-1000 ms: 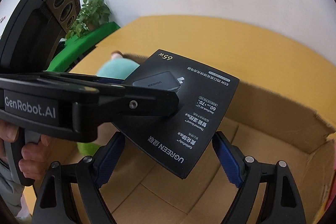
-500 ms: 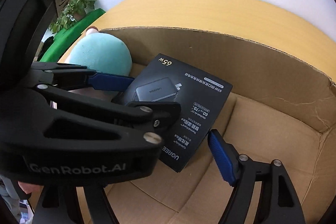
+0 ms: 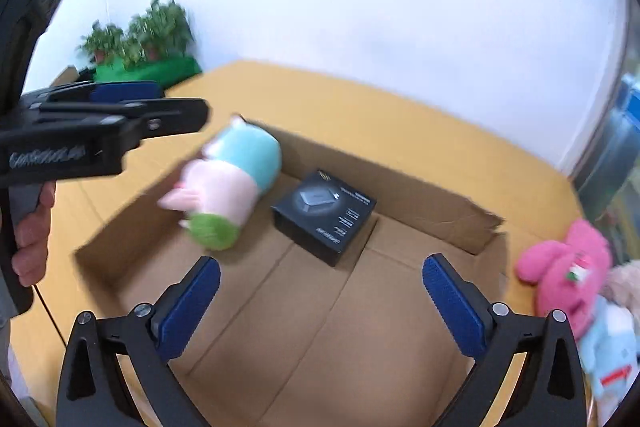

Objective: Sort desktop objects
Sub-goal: 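Open both grippers to release the charger box and withdraw, then move the right gripper to the black sunglasses and grasp them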

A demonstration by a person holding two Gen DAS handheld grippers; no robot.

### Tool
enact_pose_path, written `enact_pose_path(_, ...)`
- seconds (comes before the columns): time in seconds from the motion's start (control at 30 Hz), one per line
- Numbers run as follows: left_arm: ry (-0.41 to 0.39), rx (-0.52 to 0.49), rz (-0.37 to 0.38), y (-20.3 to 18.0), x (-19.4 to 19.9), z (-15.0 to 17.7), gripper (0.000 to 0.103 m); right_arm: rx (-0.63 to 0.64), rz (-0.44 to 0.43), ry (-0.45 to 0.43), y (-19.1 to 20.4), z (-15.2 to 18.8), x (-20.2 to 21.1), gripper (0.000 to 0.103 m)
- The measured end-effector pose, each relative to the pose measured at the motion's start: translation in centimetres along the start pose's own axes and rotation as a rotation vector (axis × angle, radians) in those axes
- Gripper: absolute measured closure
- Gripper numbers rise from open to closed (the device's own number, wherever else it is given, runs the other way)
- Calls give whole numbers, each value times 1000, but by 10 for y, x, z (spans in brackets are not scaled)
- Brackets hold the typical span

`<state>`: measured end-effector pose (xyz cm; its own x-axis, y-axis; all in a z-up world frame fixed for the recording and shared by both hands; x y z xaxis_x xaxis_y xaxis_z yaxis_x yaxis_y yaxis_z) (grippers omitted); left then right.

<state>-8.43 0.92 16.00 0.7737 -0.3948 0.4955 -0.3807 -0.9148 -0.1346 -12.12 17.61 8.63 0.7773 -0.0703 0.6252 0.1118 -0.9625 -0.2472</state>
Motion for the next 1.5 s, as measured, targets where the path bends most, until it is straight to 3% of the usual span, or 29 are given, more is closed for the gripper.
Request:
enact_pose_path(0.13, -28, 19, 12, -15, 46, 31, 17, -62, -15, 9, 25, 15, 36, 0)
enact_pose_path(0.3, -34, -5, -70, -32, 73, 75, 17, -114, 36, 15, 36, 56, 80, 0)
enact_pose_path(0.4, -74, 1, -68, -36, 90, 88, 17, -141, 59, 12, 37, 71, 94, 0)
enact_pose_path(0.53, -80, 30, 14, -42, 95, 94, 17, -201, 72, -11, 30, 80, 111, 0)
enact_pose_path(0.63, -33, 28, 17, -44, 95, 100, 17, -210, 130, -7, 22, 83, 122, 0)
enact_pose_path(0.8, -44, 62, 45, -45, 98, 105, 17, -190, 183, 3, 15, 93, 120, 0)
enact_pose_path(0.97, -70, 40, 6, -51, 101, 109, 19, -223, 111, -10, 13, 102, 123, 0)
enact_pose_path(1.03, -45, 23, 6, -56, 99, 113, 24, -247, 98, 12, 9, 110, 120, 0)
enact_pose_path(1.1, 0, 17, 24, -60, 93, 122, 36, -262, 87, 34, 5, 121, 118, 0)
enact_pose_path(1.23, 94, 10, 103, -76, 77, 148, 35, -311, -26, 145, -12, 169, 107, 0)
enact_pose_path(1.4, 240, 47, 222, -100, 48, 189, 32, -337, 32, 283, -41, 249, 101, 1)
enact_pose_path(1.5, 314, 84, 274, -114, 28, 208, 32, -374, 1, 364, -46, 284, 94, 13)
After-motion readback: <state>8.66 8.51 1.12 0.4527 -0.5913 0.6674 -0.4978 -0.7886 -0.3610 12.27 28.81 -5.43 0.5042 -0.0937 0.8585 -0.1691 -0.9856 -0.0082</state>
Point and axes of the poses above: each gripper's, at about its wrist camera, not at the fingertips, and x roughly against the way its jaws point, y to its left, z to its underside, the point moved 6 cm from there along -x, roughly the way its jaws point, and after that the axes turned 15 degrees about z, right-handed, at the moved point
